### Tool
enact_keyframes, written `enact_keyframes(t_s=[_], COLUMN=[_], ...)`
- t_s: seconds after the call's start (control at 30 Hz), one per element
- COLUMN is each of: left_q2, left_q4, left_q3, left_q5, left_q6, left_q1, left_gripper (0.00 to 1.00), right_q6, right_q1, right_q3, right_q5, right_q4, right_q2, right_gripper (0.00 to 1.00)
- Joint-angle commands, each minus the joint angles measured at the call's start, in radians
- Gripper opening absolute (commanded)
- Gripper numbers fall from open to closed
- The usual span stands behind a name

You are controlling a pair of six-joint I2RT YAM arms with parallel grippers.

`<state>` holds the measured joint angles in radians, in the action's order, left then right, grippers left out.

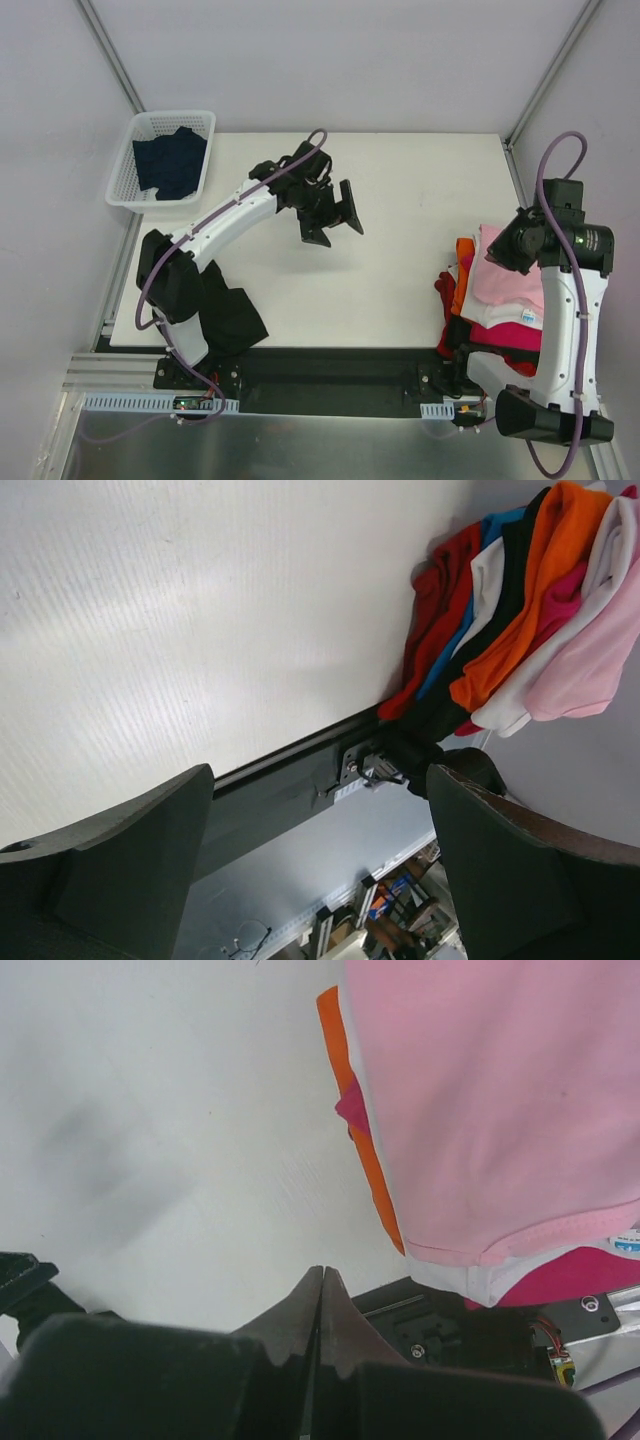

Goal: Fold and stack the t-shirts
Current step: Put the neatly folded tshirt into the corner of the board with the right arm

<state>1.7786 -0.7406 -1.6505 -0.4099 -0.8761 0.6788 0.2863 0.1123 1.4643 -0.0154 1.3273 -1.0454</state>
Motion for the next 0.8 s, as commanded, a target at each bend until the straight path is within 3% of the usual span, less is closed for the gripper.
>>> enact_keyframes(t_s=[0.0, 0.23, 0.47, 0.6, 0.77], left_q2=[-0.068, -0.130, -0.102, -0.067, -0.027], left_q4=[-0.020, -0.020, -0.046, -0.085, -0.112], left_q3=[0.060, 0.146, 0.112, 0.055, 0.005], left_q5=[-0.017, -0.026, -0.073, -0.095, -0.124], left_q6=[0.034, 0.075, 0.127, 0.161, 0.207], left_q1=[0.012, -0.085, -0.156, -0.188, -0.219], left_gripper=[0.88, 0.88, 0.88, 0.88, 0.89], right_q6=[0.019, 0.019, 0.053, 0.024, 0.002], right_q1=[0.039, 0.079, 0.148, 0.196, 0.219], right_q3=[-0.059, -0.180, -0.114, -0.131, -0.294], right_q5=[-0.029, -0.156, -0.293, -0.229, 0.003], right_q4=[0.334, 0.332, 0.332, 0.334, 0.332], right_q2=[0.059, 0.154, 0.251, 0.288, 0.266], right_gripper=[0.01, 0.01, 0.01, 0.01, 0.05])
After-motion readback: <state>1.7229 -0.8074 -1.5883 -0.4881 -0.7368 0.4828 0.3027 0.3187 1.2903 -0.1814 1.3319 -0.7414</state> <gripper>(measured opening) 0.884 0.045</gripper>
